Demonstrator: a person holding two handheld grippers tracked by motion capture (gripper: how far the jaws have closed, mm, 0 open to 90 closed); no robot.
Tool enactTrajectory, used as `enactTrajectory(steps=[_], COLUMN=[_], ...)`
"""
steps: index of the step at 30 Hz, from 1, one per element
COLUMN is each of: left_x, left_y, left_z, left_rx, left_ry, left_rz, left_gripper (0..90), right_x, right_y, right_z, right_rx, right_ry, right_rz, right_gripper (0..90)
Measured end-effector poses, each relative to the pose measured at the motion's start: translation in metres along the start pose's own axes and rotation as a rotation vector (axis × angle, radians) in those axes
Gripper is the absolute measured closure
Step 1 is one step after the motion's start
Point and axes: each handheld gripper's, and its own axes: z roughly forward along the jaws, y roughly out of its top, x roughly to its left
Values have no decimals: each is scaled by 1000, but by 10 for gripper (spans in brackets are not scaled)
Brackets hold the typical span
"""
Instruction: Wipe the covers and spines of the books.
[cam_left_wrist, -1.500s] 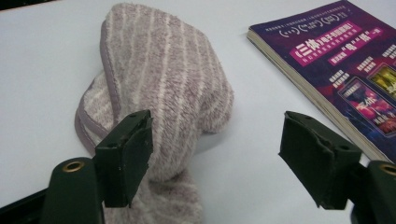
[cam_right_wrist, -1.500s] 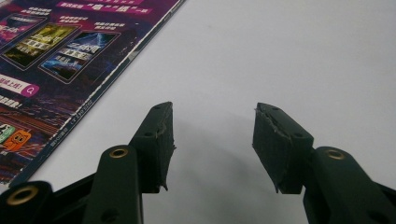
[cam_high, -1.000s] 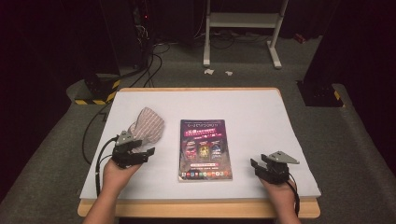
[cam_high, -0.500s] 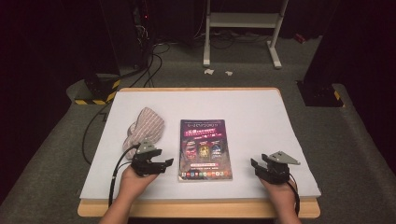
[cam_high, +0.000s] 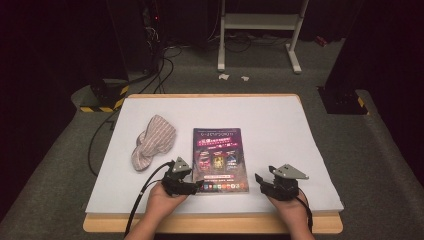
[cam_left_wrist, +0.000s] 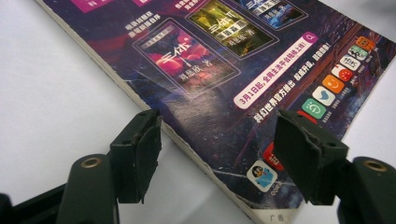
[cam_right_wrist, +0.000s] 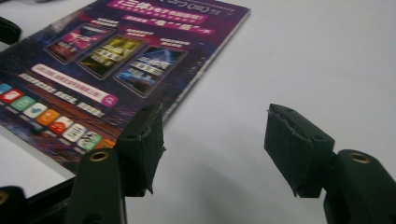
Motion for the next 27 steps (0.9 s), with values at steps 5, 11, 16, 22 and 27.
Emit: enactTrajectory(steps=[5,11,16,22,27], left_x=[0,3,-1,-3,-4], left_y=[-1,-4,-6,-8,-9], left_z=[2,1,-1,-1,-2], left_rx=[4,13,15,10,6], left_ry=[2,-18,-42,-33,-31], left_rz=[2,-20,-8,-13,-23], left_gripper=[313,288,286,289,296], right_x=[19,37,44,44,46], right_y=[8,25,25,14,11], right_z=[13,40,49,42,42], right_rx=[22,111,149,164,178], right_ry=[26,47,48,72,97], right_rz=[1,3,28,56,53], right_gripper=[334,309,294,299,303])
